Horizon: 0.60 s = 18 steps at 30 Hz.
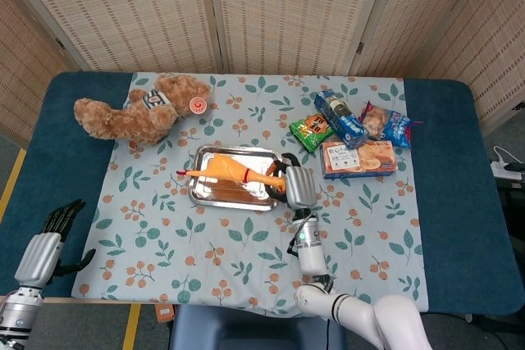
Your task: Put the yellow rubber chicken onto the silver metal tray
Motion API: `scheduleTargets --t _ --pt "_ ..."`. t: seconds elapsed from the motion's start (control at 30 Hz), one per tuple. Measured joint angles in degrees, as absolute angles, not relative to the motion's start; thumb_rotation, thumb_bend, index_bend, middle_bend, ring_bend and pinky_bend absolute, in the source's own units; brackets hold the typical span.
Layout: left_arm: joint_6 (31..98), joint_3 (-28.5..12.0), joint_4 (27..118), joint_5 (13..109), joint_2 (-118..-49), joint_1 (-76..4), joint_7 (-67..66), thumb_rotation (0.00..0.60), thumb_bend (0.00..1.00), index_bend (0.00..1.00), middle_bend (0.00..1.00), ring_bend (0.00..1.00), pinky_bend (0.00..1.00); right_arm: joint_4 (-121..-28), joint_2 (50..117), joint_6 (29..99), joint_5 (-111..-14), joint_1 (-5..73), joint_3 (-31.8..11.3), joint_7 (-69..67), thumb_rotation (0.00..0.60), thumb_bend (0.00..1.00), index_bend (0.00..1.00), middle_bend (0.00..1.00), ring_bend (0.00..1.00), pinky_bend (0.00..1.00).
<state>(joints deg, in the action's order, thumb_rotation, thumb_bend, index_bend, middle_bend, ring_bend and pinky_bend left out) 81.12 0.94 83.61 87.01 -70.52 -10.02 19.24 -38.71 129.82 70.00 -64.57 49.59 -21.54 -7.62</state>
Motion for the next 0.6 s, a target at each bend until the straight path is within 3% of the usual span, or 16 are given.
scheduleTargets --t 0.1,0.2,0.33,0.6 --pt "81.3 0.9 83.6 87.3 -70.2 -9.8 20.1 0.6 0.31 0.0 0.0 0.0 0.02 -37.9 129.9 68.2 -63.9 49.9 -20.1 -5.7 0.6 0.34 0.28 0.27 0.19 0.36" --pt "81.4 0.9 83.6 87.6 -69.9 -9.7 20.8 0.6 0.31 0.0 0.0 0.0 0.02 -37.8 129.6 66.7 -63.8 49.9 -19.7 -3.1 0.6 0.31 0.06 0.1 0.04 0.2" --pt "80.8 1.0 83.7 87.8 -69.7 -9.8 21.3 0.6 0.31 0.0 0.0 0.0 0.02 -41.4 127.4 66.0 -64.0 49.0 -19.5 -0.3 0.6 0.23 0.0 0.01 0.0 0.11" --pt "80.6 1.3 84.6 89.1 -68.6 -10.0 21.3 0.6 0.31 0.0 0.0 0.0 0.02 -59.2 118.1 65.9 -64.5 45.1 -17.5 7.4 0.6 0.13 0.0 0.0 0.0 0.02"
